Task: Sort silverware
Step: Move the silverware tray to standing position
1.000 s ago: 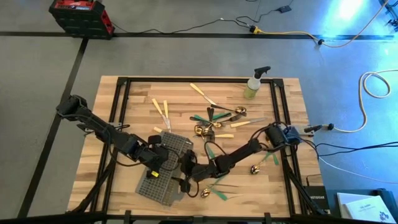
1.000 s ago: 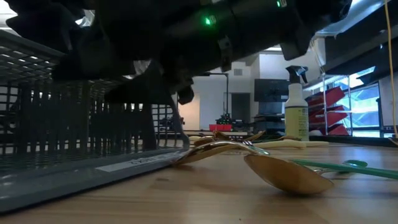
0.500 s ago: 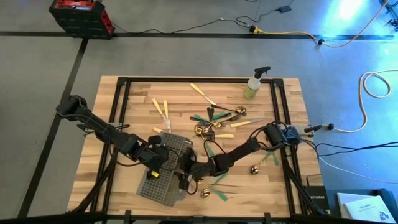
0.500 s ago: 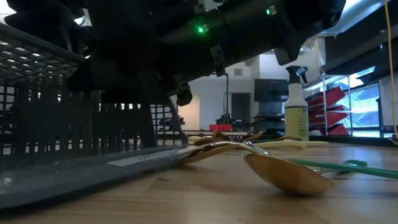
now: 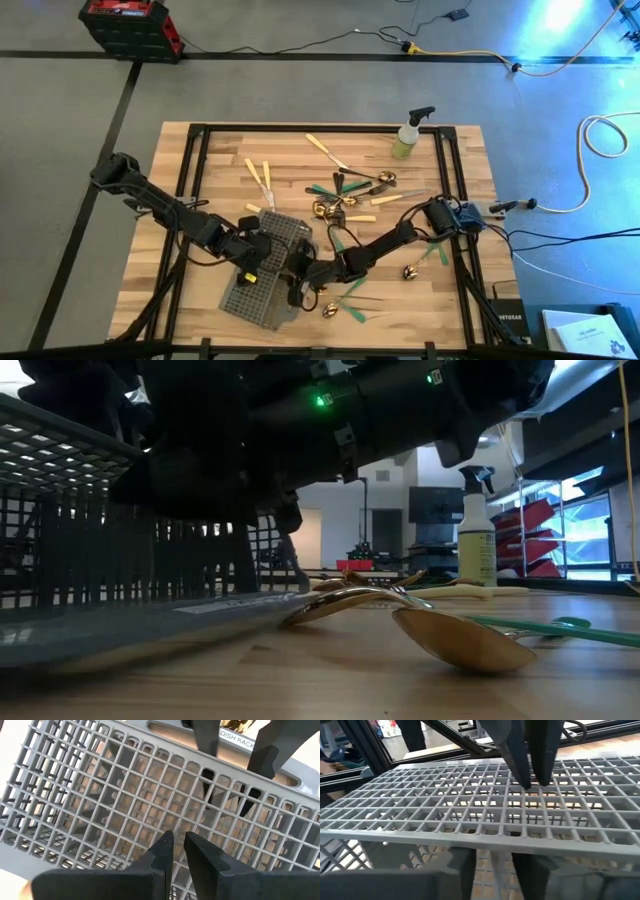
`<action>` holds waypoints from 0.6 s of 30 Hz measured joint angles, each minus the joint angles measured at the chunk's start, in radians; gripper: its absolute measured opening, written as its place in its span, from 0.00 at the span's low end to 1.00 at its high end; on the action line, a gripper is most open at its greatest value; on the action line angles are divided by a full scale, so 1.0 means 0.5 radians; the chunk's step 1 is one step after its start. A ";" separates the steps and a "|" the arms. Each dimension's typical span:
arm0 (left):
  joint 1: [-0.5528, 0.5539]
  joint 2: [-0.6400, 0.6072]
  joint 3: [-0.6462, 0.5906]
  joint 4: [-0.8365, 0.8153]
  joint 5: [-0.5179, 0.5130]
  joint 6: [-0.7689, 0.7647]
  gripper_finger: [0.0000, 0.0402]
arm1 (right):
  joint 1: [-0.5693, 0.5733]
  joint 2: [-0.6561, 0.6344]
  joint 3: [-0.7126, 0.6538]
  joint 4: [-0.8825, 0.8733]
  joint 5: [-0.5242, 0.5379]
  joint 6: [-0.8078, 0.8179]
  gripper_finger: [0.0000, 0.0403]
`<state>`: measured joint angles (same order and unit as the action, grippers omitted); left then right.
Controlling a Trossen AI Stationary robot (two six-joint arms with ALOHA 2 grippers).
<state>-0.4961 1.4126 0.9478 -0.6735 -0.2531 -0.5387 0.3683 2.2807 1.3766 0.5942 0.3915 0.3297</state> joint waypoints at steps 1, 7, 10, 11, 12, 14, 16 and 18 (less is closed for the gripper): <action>0.000 -0.012 0.000 -0.003 0.001 -0.015 0.09 | 0.000 0.000 0.001 0.018 -0.012 -0.019 0.16; -0.005 -0.155 0.095 -0.036 -0.131 -0.070 0.09 | -0.018 -0.006 0.085 0.016 -0.124 -0.107 0.02; -0.012 -0.251 0.126 -0.065 -0.211 -0.050 0.09 | -0.017 -0.006 0.159 -0.051 -0.188 -0.153 0.01; -0.012 -0.282 0.128 -0.070 -0.224 -0.050 0.09 | -0.015 -0.006 0.190 -0.081 -0.216 -0.180 0.00; -0.012 -0.312 0.129 -0.070 -0.242 -0.051 0.09 | -0.014 -0.006 0.221 -0.120 -0.238 -0.195 0.01; -0.017 -0.387 0.132 -0.082 -0.272 -0.059 0.09 | -0.012 -0.006 0.294 -0.213 -0.259 -0.215 0.00; -0.035 -0.452 0.134 -0.085 -0.299 -0.060 0.09 | -0.010 -0.006 0.366 -0.311 -0.284 -0.256 0.00; -0.062 -0.509 0.134 -0.087 -0.341 -0.060 0.09 | -0.010 -0.007 0.433 -0.423 -0.289 -0.302 0.00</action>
<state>-0.5273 1.1581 1.0149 -0.7168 -0.4238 -0.5686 0.3633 2.2772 1.5930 0.3828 0.2470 0.1788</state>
